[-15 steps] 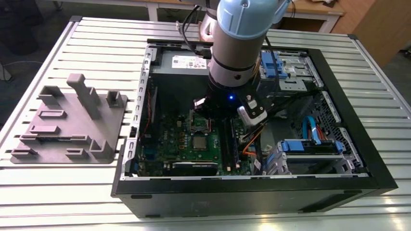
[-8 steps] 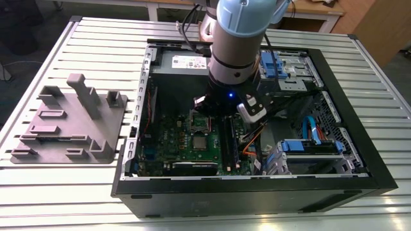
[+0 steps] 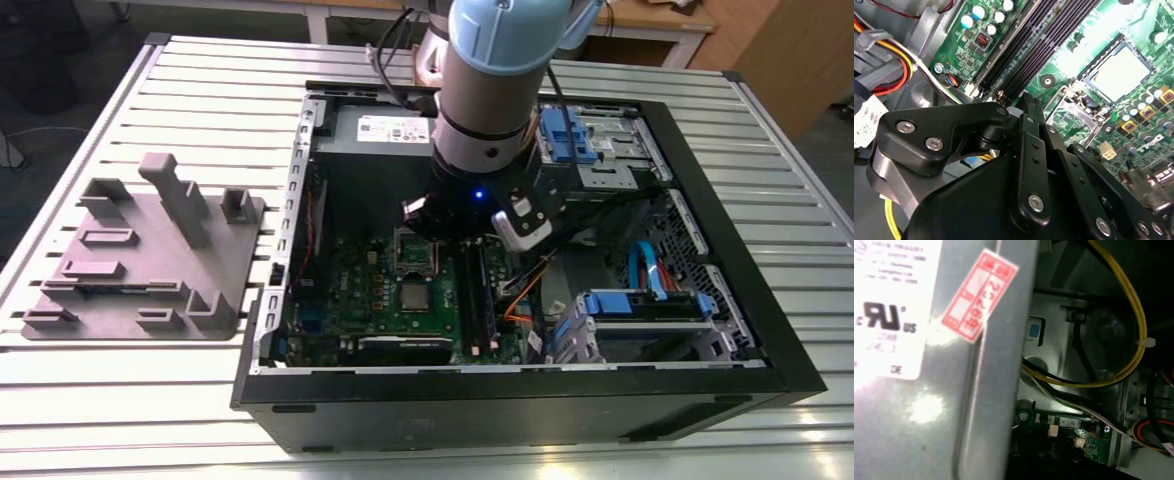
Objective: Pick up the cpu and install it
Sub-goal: 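Close the cpu cover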
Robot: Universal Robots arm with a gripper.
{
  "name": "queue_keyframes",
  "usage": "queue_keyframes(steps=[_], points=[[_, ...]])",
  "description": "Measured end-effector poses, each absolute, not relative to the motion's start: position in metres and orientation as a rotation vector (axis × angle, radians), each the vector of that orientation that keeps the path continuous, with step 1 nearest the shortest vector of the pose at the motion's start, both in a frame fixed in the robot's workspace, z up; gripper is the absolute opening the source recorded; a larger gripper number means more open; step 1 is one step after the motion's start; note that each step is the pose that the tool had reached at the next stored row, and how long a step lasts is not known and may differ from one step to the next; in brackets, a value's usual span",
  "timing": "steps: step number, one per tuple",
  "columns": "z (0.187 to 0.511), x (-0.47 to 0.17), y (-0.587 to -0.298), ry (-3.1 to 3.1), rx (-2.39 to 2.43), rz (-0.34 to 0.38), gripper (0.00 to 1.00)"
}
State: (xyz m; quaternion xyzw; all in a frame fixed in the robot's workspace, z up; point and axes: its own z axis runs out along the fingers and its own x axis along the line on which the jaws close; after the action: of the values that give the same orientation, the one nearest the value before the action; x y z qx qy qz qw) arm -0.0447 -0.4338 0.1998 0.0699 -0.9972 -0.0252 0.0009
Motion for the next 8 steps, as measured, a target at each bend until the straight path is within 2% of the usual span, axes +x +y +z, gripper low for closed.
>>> queue_keyframes(steps=[8], points=[[0.1992, -0.0448, -0.4329, -3.121, 0.343, -0.079, 0.10]])
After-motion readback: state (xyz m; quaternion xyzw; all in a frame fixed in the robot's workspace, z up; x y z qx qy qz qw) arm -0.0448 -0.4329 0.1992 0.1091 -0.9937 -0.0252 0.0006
